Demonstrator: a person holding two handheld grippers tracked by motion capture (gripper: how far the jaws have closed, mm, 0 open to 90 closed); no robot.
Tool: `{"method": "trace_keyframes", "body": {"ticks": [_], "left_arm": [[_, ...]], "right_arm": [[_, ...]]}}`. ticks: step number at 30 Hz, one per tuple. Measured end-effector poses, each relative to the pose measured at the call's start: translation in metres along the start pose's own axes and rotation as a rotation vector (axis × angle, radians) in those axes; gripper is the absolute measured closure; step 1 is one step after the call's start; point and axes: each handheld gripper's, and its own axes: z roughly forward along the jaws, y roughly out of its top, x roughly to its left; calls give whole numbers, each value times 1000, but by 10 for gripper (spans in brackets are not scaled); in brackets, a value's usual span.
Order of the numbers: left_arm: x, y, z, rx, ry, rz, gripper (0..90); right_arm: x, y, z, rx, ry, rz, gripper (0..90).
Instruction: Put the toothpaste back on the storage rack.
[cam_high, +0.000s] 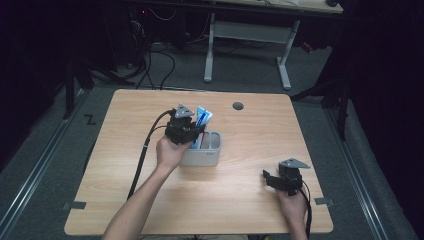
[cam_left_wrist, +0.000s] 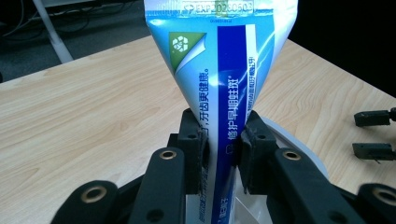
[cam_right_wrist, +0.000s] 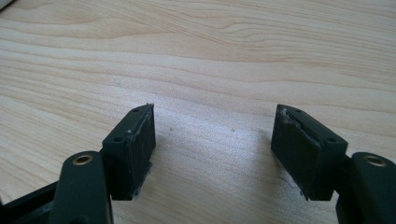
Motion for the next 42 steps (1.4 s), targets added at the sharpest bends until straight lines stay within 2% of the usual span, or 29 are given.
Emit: {"method": "trace_keyframes", "body": {"ticks": [4, 9, 13, 19, 31, 38, 42], "left_arm": [[0, -3, 2, 13, -3, 6, 736], [5, -8, 2, 19, -8, -15, 736], [4, -10, 2, 30, -4, -6, 735], [6, -11, 2, 24, -13, -12, 730], [3, -12, 4, 22, 5, -1, 706], [3, -11, 2, 26, 2, -4, 632], [4, -11, -2, 8, 1, -13, 589]], "right_arm": [[0, 0, 0, 0, 2, 0, 306], [0, 0, 0, 0, 2, 0, 306], [0, 0, 0, 0, 2, -1, 306], [0, 0, 0, 2, 1, -1, 306], [1, 0, 0, 1, 0, -4, 306], [1, 0, 0, 1, 0, -4, 306], [1, 0, 0, 1, 0, -4, 306]]}}
